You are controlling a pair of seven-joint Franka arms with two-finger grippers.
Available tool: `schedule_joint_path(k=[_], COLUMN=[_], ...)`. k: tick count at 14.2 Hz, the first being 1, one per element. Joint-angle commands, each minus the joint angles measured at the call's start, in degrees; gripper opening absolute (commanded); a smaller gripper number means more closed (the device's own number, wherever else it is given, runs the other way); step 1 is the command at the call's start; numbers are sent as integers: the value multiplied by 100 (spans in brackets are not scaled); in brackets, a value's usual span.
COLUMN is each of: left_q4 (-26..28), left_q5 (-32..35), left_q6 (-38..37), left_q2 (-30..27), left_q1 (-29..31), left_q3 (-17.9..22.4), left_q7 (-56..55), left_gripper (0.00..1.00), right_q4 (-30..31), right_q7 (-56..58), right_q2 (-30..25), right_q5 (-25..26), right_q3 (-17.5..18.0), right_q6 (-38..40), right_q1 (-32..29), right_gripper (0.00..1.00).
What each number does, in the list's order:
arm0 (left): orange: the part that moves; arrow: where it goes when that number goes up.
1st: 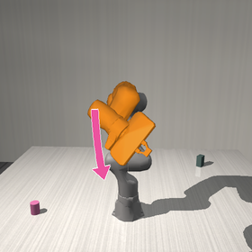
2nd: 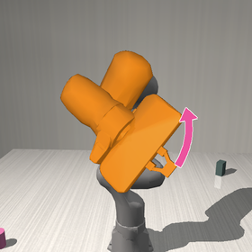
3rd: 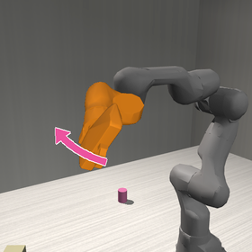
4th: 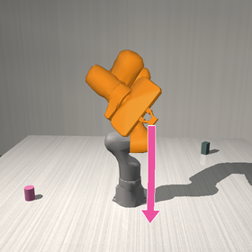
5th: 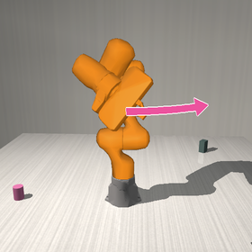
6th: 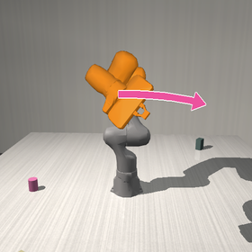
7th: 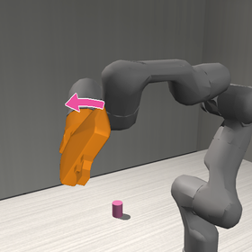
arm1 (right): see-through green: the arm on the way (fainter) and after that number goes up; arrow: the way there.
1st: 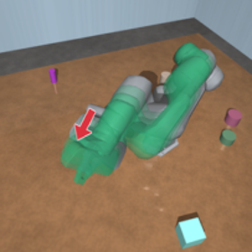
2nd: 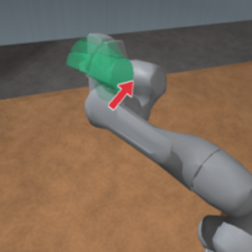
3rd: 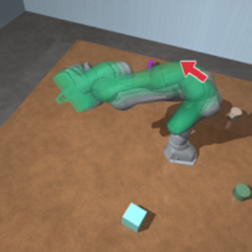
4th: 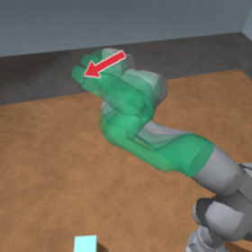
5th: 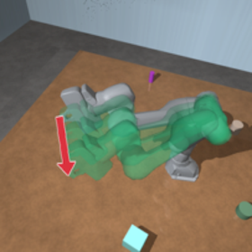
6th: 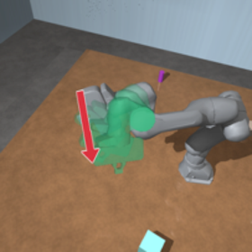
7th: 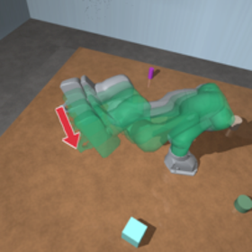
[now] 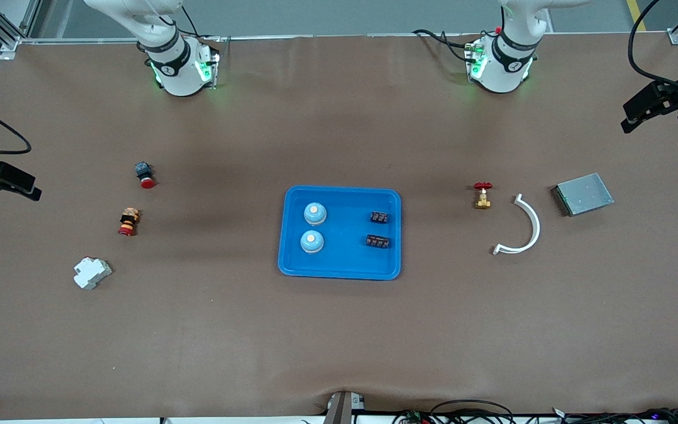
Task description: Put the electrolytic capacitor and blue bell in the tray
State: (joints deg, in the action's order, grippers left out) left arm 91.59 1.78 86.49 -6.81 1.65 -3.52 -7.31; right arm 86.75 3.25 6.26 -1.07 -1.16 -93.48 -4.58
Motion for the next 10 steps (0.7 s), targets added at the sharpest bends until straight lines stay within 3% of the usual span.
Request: schedule_joint_path(k=[1, 10], left_q4=[78, -176], left_q5=[-116, -397], left_q6=[-18, 8], left_q2=[-215, 109], left_q1=[107, 81], left_q3=[1, -34], left_q7=[133, 133], left_gripper=[100, 100], right_q4=[184, 202], right_q7=[-27, -35], right_q2=[-213, -371], right_q5=[-7, -7], right_q3=[160, 134], right_q6=[250, 497], right_q1=[-148, -219], right_gripper=[100, 100])
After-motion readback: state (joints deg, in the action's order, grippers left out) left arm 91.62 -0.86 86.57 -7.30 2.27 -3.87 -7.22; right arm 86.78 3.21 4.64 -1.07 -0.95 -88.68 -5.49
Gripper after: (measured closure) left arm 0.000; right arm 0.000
